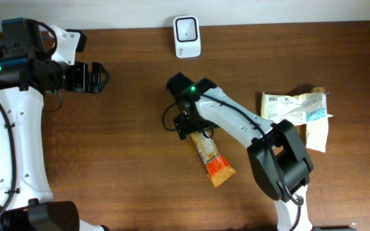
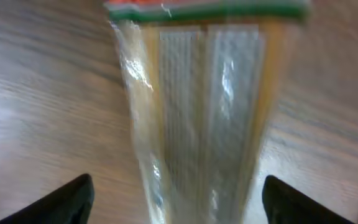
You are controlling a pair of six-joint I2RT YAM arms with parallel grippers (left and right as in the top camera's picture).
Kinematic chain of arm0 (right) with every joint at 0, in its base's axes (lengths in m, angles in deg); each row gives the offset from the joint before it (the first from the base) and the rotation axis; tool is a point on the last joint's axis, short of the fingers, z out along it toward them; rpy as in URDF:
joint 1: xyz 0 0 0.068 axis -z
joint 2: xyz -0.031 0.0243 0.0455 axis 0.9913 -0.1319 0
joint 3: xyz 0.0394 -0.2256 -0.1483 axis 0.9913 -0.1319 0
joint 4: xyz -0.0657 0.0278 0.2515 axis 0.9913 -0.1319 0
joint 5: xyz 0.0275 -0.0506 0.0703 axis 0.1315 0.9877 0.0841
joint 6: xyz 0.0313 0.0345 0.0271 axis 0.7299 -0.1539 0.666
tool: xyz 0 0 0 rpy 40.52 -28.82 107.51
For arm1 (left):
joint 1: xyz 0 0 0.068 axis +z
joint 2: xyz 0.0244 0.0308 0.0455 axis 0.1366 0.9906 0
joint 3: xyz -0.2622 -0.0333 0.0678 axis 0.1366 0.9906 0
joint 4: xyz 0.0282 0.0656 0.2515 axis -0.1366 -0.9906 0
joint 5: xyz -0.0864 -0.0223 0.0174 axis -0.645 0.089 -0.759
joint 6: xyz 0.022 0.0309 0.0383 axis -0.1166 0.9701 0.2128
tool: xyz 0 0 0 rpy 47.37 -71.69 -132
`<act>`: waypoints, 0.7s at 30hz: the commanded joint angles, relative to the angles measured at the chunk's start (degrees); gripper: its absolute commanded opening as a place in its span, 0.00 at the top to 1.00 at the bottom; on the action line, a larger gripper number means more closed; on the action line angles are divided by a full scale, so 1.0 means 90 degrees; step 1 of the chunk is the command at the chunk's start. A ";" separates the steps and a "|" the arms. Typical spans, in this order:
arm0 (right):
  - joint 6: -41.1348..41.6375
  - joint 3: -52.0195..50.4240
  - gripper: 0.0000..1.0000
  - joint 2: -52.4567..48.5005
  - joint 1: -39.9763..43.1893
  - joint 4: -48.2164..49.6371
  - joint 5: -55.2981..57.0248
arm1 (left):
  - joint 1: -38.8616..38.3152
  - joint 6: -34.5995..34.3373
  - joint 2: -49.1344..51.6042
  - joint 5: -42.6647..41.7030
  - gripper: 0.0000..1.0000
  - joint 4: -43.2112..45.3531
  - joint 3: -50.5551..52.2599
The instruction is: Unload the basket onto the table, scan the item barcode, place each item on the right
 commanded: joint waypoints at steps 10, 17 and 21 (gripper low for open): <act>-0.1027 -0.1049 0.94 -0.0068 0.0899 0.0780 -0.2448 | 0.0017 0.0100 0.0015 -0.0068 0.01 0.0010 -0.0022; -0.1506 -0.0063 0.96 0.0491 0.1651 0.0610 -0.5831 | 0.0017 0.0102 0.0015 -0.0068 0.01 0.0010 -0.0022; -0.1501 0.0386 0.96 0.1066 0.2166 0.0614 -0.6567 | 0.0017 0.0100 0.0015 -0.0068 0.01 0.0010 -0.0022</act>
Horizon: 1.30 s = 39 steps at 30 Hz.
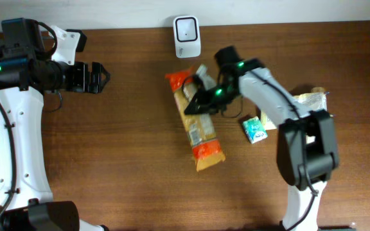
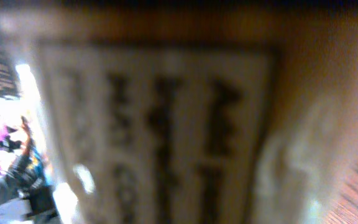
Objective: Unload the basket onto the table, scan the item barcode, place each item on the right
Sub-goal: 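Lift the pasta packet to the barcode scanner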
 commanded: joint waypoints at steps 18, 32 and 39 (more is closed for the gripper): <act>-0.0396 0.0668 0.96 0.2341 -0.0639 0.1763 0.5357 | 0.0017 0.0102 0.0015 -0.0068 0.01 0.0012 -0.0022; -0.5904 0.0668 0.96 -0.0843 -0.1086 0.8939 0.7079 | 0.0017 0.0102 0.0015 -0.0068 0.01 0.0012 -0.0022; -0.7465 0.0874 0.96 -0.2086 -0.1078 1.0858 0.6557 | 0.0017 0.0100 0.0015 -0.0068 0.01 0.0012 -0.0022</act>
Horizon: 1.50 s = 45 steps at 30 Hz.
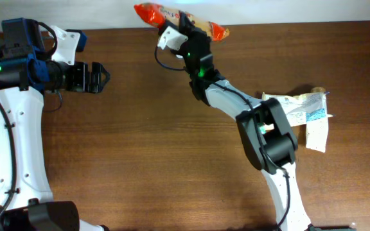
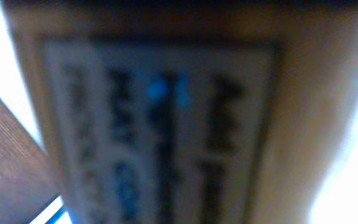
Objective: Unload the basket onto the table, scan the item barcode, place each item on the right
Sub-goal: 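Lift the pasta packet to the barcode scanner, then carry the pasta packet right and set it on the pile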
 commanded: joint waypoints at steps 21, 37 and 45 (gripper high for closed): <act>-0.1171 0.2259 0.96 -0.0719 0.0240 -0.1003 -0.0984 | 0.0017 0.0102 0.0015 -0.0068 0.01 0.0007 -0.0022; -0.0486 0.2256 0.96 0.0702 0.0236 -0.2982 -0.0340 | 0.0017 0.0100 0.0015 -0.0068 0.01 0.0007 -0.0022; 0.6013 0.2256 0.96 0.3215 0.0372 -1.0474 -0.0675 | 0.0017 0.0102 0.0015 -0.0068 0.01 0.0007 -0.0022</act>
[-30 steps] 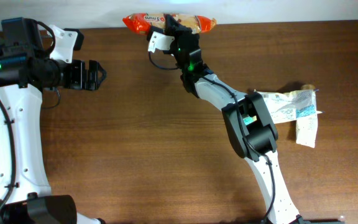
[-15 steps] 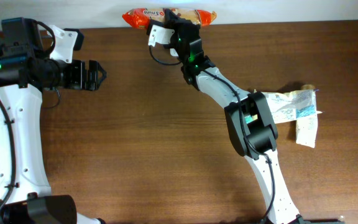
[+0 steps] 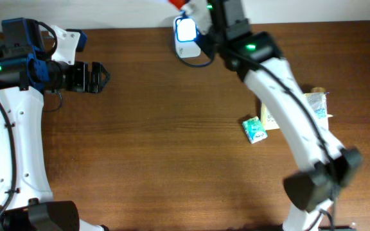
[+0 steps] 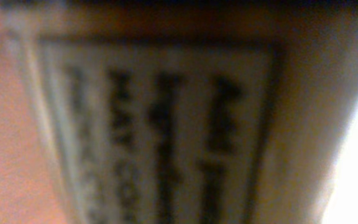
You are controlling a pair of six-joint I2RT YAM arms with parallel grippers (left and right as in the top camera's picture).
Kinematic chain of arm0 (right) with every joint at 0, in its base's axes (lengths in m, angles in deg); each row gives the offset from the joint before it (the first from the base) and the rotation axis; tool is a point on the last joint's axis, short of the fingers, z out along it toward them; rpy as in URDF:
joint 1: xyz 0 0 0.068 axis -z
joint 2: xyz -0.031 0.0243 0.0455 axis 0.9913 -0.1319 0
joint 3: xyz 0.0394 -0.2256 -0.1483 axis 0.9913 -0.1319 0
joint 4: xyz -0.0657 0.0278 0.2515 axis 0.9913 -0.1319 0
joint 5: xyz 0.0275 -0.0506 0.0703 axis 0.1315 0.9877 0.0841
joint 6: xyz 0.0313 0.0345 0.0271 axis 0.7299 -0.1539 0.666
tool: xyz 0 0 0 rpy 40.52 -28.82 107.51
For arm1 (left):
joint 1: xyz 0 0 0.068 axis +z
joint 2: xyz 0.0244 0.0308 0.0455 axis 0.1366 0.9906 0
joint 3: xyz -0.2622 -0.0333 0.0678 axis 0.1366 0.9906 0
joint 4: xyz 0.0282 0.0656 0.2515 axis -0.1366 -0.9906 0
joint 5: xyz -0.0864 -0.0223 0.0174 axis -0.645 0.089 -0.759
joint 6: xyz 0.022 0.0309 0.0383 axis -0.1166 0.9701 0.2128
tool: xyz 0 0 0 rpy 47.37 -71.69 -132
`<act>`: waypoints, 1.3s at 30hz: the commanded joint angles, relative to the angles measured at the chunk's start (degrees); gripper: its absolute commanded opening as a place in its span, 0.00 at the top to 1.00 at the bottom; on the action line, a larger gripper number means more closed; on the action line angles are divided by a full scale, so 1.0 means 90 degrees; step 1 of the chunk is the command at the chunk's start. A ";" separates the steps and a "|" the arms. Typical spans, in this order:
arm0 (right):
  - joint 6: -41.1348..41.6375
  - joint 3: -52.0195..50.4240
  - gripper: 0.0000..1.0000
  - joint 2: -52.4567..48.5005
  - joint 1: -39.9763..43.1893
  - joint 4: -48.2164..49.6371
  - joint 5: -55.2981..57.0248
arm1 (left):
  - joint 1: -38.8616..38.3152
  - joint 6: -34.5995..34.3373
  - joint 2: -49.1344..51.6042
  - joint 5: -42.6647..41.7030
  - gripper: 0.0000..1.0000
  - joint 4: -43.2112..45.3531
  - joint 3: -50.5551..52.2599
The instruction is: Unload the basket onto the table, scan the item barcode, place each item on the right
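Observation:
The white barcode scanner [image 3: 186, 30] stands at the table's back edge, its face lit. My right gripper [image 3: 201, 13] hangs just above and right of it, shut on the long snack packet. Only the packet's orange end [image 3: 178, 3] shows in the overhead view, at the top edge. The right wrist view is filled by the packet's blurred printed label [image 4: 166, 124], and the fingers are hidden there. My left gripper [image 3: 99, 77] hovers open and empty at the far left.
A small teal packet [image 3: 254, 129] lies right of centre. Pale wrapped packets [image 3: 315, 109] lie at the right, partly under the right arm. The right arm crosses the table from bottom right to top centre.
The packet was held across the scanner at the back edge, hiding it. Now the packet is mostly past the top edge and the scanner shows, lit. The right arm has swung round. The left arm is unmoved.
My right gripper stood open over the packet lying mid-table. Then it held the packet raised just in front of the scanner. Then the packet was over the scanner at the back edge, and now it is behind it with the scanner face glowing.

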 commanded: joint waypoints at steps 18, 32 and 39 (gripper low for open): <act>0.3961 -0.1950 0.95 -0.1384 0.1763 -0.3026 0.0187 | 0.0017 0.0100 0.0015 -0.0066 0.01 0.0017 -0.0022; 0.3718 0.0597 0.33 -0.0709 0.2135 -0.4228 0.0155 | 0.0017 0.0100 0.0015 -0.0066 0.01 0.0017 -0.0022; 0.3565 0.2832 0.20 0.0964 0.1285 -0.5724 -0.0291 | 0.0017 0.0100 0.0015 -0.0066 0.01 0.0017 -0.0022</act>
